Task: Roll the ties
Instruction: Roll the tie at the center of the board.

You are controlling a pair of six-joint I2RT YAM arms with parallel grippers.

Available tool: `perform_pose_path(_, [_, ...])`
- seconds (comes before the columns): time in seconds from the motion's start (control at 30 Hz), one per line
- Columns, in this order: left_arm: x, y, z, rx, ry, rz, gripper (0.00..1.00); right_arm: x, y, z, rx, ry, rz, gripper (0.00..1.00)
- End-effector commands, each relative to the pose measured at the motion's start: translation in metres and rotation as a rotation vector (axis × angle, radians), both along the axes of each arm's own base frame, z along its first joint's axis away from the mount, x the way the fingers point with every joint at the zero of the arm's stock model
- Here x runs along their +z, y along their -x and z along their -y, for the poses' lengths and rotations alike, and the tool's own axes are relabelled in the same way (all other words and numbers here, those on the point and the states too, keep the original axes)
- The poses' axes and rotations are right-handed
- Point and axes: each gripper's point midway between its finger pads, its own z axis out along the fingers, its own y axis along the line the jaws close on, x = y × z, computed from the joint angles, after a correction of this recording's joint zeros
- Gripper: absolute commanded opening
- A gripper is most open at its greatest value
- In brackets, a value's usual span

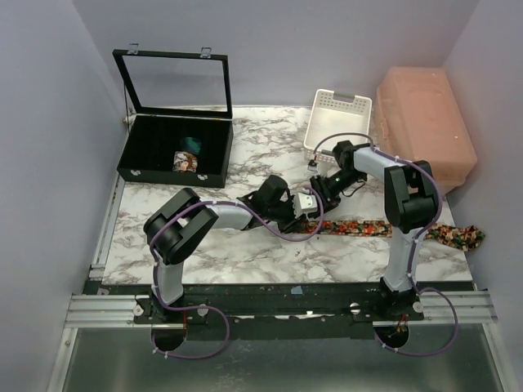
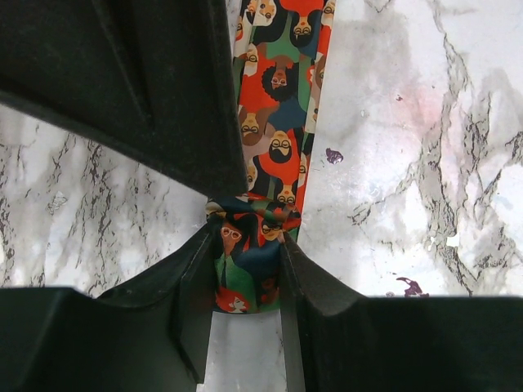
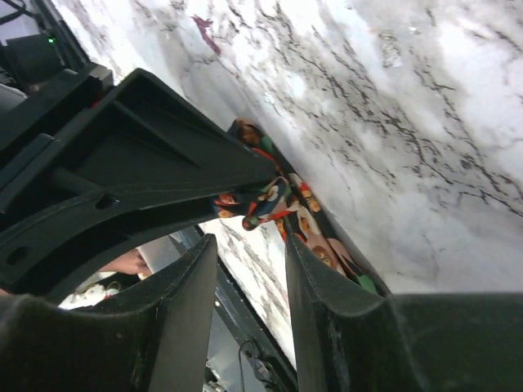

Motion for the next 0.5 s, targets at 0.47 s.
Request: perform_pose_path(0.47, [-0.036, 0.008, -0.021, 0.036, -0.169, -0.055, 0.34, -0.012, 0.015, -0.023, -0.046, 0.015, -0.097, 0.43])
